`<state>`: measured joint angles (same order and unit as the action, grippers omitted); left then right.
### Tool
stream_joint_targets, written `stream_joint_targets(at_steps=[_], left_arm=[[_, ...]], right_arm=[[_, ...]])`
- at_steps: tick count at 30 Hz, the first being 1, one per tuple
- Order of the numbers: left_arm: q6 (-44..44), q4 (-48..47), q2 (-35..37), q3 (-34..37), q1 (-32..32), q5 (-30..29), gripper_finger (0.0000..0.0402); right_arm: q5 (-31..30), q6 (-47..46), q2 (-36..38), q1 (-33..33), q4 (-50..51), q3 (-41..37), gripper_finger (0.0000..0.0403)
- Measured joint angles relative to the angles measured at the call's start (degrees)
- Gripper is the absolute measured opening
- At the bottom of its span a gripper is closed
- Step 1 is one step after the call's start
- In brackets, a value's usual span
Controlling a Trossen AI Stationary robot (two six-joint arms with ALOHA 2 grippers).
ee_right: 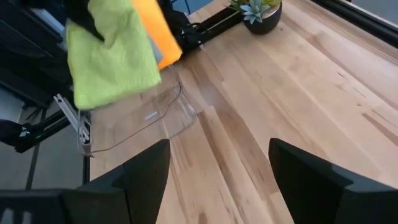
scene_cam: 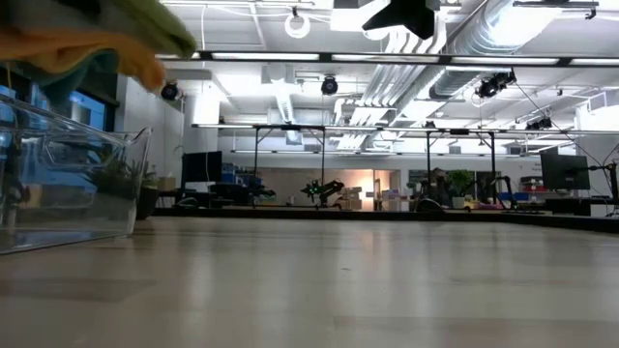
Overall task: Fold microfiber towels
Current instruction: Put the stacked towels into the transparent bin
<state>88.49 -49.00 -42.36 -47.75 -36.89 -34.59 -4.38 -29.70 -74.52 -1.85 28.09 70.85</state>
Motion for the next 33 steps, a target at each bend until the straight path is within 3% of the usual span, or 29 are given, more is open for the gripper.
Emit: stream_joint_targets(at_steps=[7, 13, 23, 33], left_arm=[[20.4, -8.7, -8.3, 0.0, -12.8, -6.2, 0.0038], [37.0, -11.6, -16.6, 0.0, -19.5, -10.0, 0.0038], [37.5, -4.9, -25.7, 0.0, -16.2, -9.6, 0.0038], [37.3, -3.8, -32.7, 0.0, -13.4, -3.1, 0.0038]], right_arm=[[0.0, -1.5, 0.0, 0.0, 0.0, 0.0, 0.0265], [-0.2, -3.3, 0.0, 0.0, 0.0, 0.0, 0.0265], [-2.7, -5.0, 0.0, 0.0, 0.0, 0.0, 0.0265], [-2.7, -5.9, 0.0, 0.0, 0.0, 0.0, 0.0265]])
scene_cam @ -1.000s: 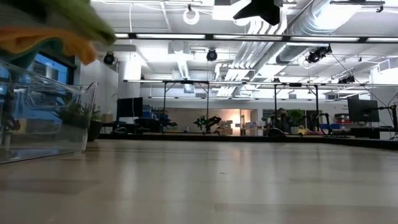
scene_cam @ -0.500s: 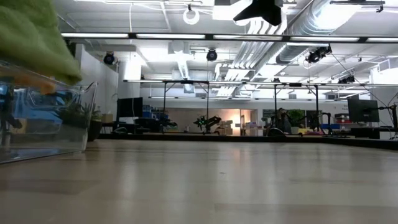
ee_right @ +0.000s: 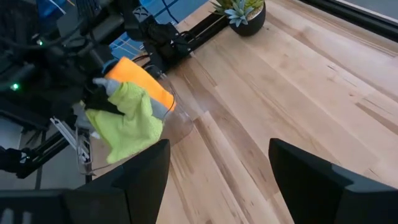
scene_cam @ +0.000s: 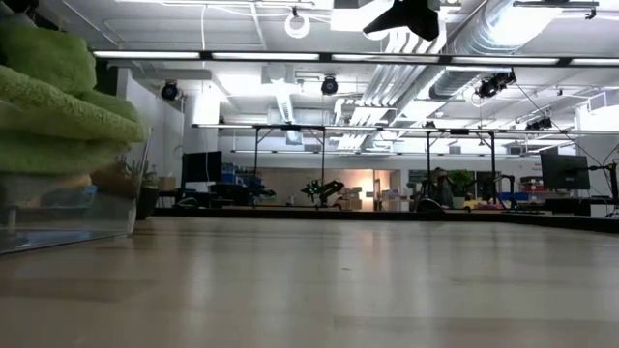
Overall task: Fold microfiber towels
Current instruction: Put the stacked towels into the transparent bin
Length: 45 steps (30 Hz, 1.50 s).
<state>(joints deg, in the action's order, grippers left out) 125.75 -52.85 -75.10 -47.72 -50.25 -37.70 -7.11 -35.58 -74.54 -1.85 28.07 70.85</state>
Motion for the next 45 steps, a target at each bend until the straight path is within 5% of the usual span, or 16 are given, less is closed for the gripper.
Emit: stream_joint_targets(at_steps=[11, 21, 29, 35, 45], left_arm=[[0.1, 8.0, -4.3, 0.0, 3.2, -0.2, 0.0038], [-1.0, 4.6, 8.8, 0.0, -0.2, -13.7, 0.0038], [2.1, 17.1, 9.5, 7.3, -7.8, -29.0, 0.0038], [2.8, 26.3, 8.8, 14.0, -9.6, -30.2, 0.0038], [2.5, 31.3, 7.8, 20.9, -8.4, -23.4, 0.0038]], right_arm=[[0.1, 0.0, 0.0, 0.0, 0.0, 0.0, 0.0265], [0.3, 0.9, 0.0, 0.0, 0.0, 0.0, 0.0265], [0.3, 0.9, 0.0, 0.0, 0.1, 0.0, 0.0265], [0.0, 0.0, 0.0, 0.0, 0.1, 0.0, 0.0265], [0.0, -0.5, 0.0, 0.0, 0.3, 0.0, 0.0265]])
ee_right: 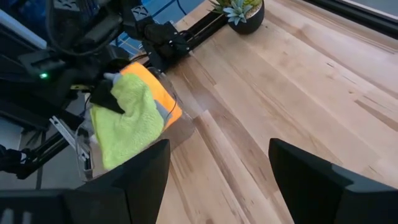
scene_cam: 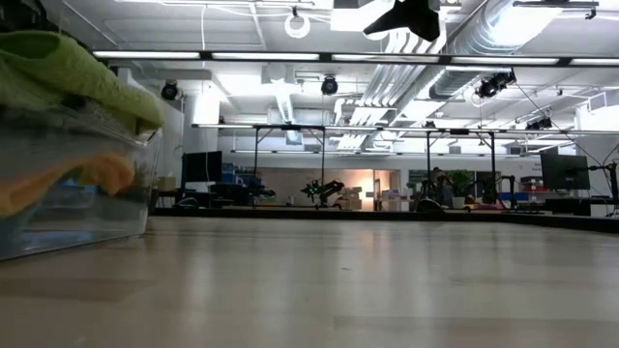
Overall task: Fold microfiber towels
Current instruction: Put the stacked towels into the transparent bin
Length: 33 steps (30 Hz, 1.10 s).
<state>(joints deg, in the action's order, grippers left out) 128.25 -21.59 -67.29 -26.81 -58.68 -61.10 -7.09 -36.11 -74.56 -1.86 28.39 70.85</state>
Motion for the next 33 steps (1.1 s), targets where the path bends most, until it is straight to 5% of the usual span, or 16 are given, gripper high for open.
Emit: stream_joint_targets(at_steps=[5, 16, 33], left_arm=[[-0.2, 8.2, -1.4, 4.3, 1.2, 1.3, 0.0038], [-3.1, 8.3, -3.3, 4.2, 5.9, 8.1, 0.0038], [-11.1, 6.0, -2.7, 3.4, 6.6, 9.4, 0.0165]], right_arm=[[-0.5, -1.8, 0.0, 0.0, 0.1, 0.0, 0.0265], [-0.8, -3.1, 0.0, 0.0, 0.1, 0.0, 0.0265], [-0.8, -3.0, 0.0, 0.0, 0.8, 0.0, 0.0265]])
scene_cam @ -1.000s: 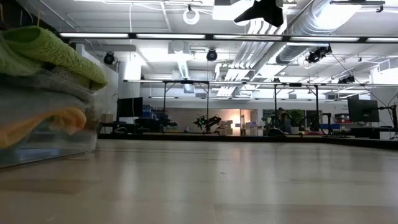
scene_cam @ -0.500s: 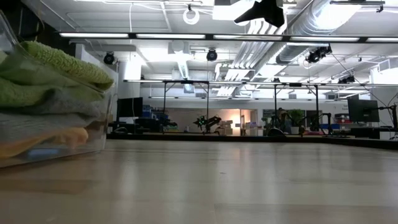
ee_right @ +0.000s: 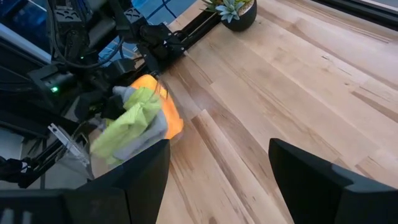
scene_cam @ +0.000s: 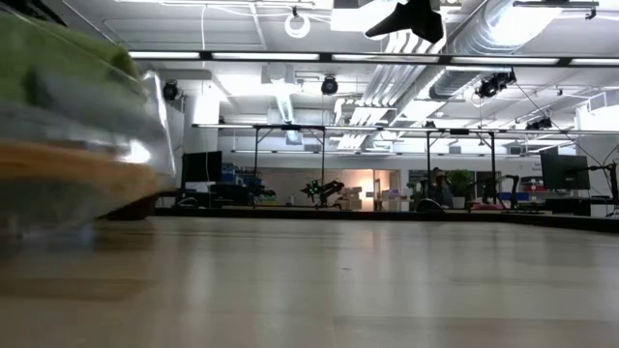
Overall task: Fold microfiber towels
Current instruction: Put the stacked towels into the transparent bin
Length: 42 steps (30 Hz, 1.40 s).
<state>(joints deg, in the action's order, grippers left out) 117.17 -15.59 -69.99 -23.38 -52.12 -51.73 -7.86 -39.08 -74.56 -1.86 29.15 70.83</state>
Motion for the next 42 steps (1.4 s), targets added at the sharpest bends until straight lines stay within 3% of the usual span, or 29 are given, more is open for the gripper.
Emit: stream_joint_targets(at_steps=[10, 32, 39, 42], left_arm=[[-1.5, -0.9, 2.8, -0.2, 0.0, 0.4, 0.021], [-8.5, -1.8, 10.9, -0.3, 0.2, 2.2, 0.0212], [-12.2, -2.3, 10.9, -0.3, 3.8, 6.8, 0.0212], [-14.2, -1.9, 10.9, -0.3, 5.0, 7.8, 0.0212]], right_arm=[[1.0, 0.0, 0.0, 0.0, -0.7, 0.0, 0.0265], [2.9, -1.1, -0.2, 0.0, -3.2, 0.0, 0.0265], [10.4, -0.9, -9.8, -4.2, -14.4, 0.0, 0.0265], [13.1, 1.0, -16.1, -6.4, -23.6, 0.0, 0.0265]])
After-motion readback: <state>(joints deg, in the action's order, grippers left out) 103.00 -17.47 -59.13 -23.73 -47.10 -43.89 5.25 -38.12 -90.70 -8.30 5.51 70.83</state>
